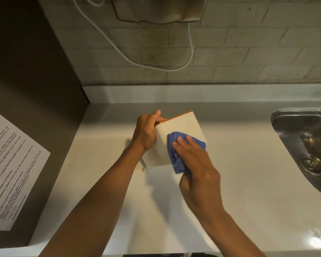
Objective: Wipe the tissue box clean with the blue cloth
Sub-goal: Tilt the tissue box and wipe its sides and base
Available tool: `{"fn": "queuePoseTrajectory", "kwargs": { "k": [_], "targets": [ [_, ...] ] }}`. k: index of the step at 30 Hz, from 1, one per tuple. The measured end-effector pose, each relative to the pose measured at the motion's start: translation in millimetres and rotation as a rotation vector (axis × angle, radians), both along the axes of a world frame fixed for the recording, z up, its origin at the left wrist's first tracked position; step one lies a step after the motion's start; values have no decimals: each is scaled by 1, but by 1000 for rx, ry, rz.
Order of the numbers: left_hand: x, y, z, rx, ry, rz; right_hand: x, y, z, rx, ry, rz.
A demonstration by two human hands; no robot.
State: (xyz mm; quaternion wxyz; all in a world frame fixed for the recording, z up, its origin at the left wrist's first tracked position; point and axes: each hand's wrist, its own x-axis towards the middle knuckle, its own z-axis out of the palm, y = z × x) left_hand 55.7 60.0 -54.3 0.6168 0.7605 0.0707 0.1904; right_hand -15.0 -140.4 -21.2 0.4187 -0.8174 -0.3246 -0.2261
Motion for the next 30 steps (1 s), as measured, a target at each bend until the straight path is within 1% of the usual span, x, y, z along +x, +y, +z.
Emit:
{"fn": "queuePoseTrajectory", "kwargs": {
  "k": [3, 5, 8, 10, 13, 16, 18, 21, 23, 24, 26, 28, 30],
  "targets": [
    [0, -5, 4, 40, 20, 5, 23, 4, 11, 60, 108, -115],
    [1, -6, 9, 50, -1, -2, 24, 19, 20, 52, 154, -83],
    [3, -4, 13, -18, 1, 4, 7, 30, 17, -36, 84, 29],
    [3, -4, 10, -14, 5, -15, -4, 23, 8, -90, 9, 70],
    [0, -8, 8, 69, -15, -1, 6, 6, 5, 8, -15, -24],
    [-2, -10, 11, 77, -10, 11, 27, 13, 13, 65, 86, -119],
    [-3, -8, 12, 62, -29, 35, 24, 27, 18, 68, 102, -80],
    [-1, -4, 13, -21, 26, 45, 1, 35, 9, -21, -5, 42],
    [-1, -4, 9, -13, 20, 14, -7, 25, -2, -67, -58, 83],
    [-3, -4, 7, 0, 0, 13, -5, 17, -5, -54, -63, 77],
    [-7, -4, 5, -4, -16, 27, 8, 6, -4, 8, -28, 9],
    [-8, -3, 4, -8, -12, 42, 25, 7, 5, 50, 59, -82],
    [-7, -4, 5, -11, -10, 57, 32, 19, 16, 69, 107, -101]
  ]
}}
